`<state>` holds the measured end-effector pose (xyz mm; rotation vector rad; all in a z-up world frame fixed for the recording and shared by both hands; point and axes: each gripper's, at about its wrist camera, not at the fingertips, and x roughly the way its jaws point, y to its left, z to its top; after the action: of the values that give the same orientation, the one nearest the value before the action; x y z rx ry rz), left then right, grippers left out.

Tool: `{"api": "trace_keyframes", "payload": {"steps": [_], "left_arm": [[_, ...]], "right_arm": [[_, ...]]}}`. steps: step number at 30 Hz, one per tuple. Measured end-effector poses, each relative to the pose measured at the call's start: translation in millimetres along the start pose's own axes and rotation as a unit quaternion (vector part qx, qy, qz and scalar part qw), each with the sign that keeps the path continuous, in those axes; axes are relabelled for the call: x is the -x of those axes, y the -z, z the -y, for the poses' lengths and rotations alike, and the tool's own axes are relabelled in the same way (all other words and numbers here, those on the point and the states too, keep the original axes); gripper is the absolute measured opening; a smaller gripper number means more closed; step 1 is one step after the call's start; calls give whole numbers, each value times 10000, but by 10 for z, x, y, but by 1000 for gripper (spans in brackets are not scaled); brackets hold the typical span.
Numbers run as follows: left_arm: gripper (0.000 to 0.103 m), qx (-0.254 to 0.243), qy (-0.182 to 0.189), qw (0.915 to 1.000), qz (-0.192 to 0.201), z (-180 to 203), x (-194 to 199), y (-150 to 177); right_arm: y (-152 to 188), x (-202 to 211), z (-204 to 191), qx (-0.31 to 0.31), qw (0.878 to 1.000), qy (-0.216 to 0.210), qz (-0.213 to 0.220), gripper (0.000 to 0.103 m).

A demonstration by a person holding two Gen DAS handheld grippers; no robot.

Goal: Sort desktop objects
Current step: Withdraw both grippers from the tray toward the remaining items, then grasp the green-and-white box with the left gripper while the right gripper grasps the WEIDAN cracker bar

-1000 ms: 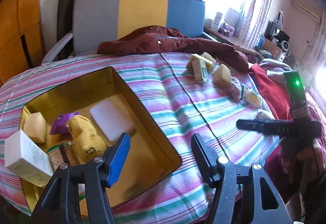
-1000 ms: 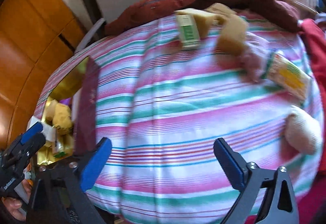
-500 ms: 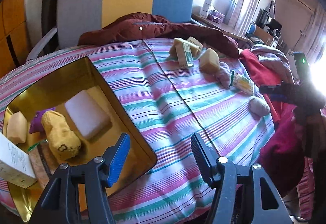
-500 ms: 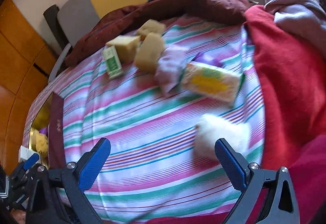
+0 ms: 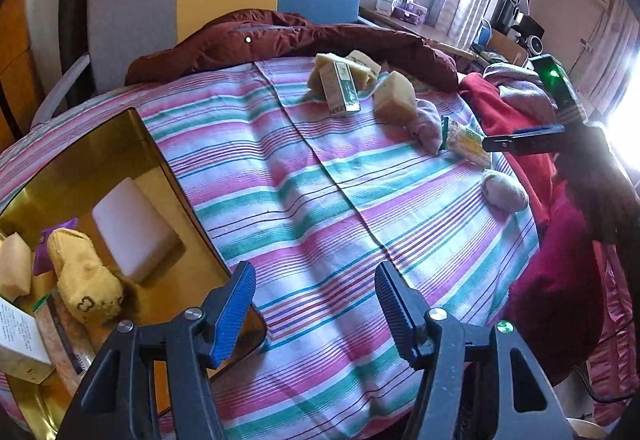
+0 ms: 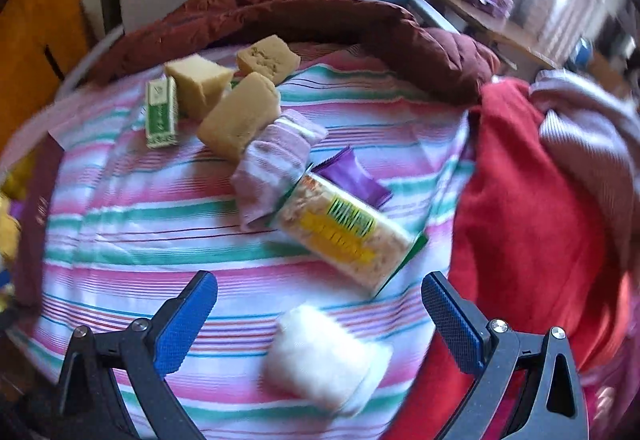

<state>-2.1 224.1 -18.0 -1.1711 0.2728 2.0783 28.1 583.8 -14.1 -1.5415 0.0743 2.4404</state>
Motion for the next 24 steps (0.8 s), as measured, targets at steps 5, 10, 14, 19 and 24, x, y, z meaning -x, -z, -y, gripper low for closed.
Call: {"api": "trace_keyframes", "payload": {"steps": [5,10,14,19,24], "left_arm": [[63,-28,20,10000,-81,29,-77,-64],[63,37,135,9998,-138,54,-178,-189],[63,79,225,9995,-200,92,-298,-316],[63,151,326,9991,-221,143,-429,-496],[63,336,416,9983,-243,155,-605,-733]], "right_arm": [[-104,-287,-93,788,9952,506,-281,102],[-134,-486,-32,907,9936,562,-373,96],[-170,-541,51,858,9948,482,-271,96],[-206,-603,55,931,9947,395,-182,91],[-187,-634,48,831,9960,262,-192,69]]}}
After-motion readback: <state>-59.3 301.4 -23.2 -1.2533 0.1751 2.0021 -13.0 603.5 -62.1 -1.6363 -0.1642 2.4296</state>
